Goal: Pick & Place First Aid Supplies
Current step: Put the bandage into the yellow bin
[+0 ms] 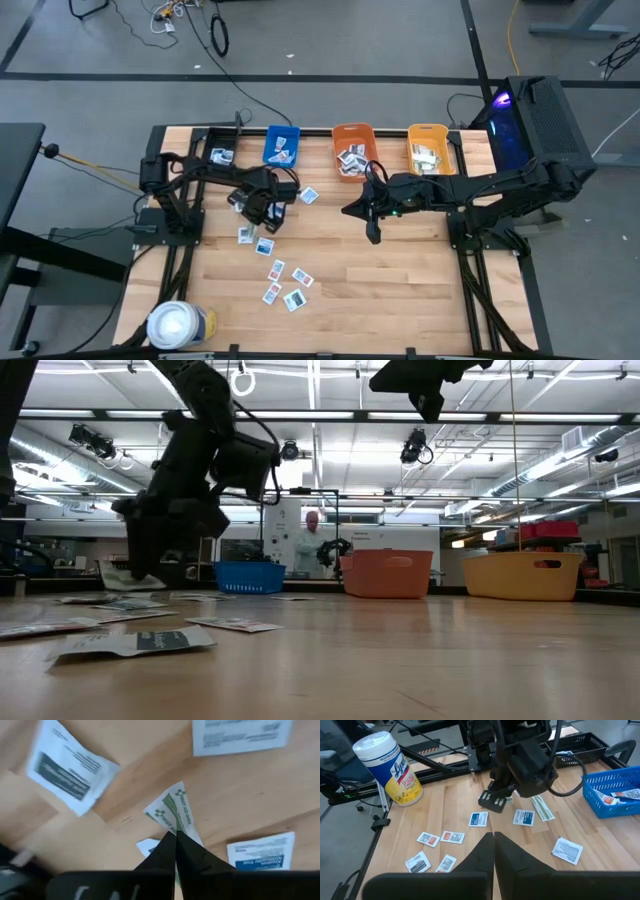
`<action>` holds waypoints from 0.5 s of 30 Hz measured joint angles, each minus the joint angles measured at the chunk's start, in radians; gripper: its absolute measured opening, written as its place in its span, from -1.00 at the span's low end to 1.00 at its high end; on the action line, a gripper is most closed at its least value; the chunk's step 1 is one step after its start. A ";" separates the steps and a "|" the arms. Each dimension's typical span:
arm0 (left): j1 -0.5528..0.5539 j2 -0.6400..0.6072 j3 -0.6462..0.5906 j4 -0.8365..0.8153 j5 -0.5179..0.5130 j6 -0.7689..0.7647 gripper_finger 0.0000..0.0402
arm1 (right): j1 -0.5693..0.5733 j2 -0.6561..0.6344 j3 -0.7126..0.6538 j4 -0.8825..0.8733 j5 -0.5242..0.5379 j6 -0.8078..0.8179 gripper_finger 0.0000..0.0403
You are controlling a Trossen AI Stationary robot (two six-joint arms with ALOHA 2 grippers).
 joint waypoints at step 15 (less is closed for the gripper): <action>0.016 0.000 0.457 -0.164 -0.188 0.180 -0.98 | 0.000 -0.002 0.000 0.052 0.036 0.056 -0.93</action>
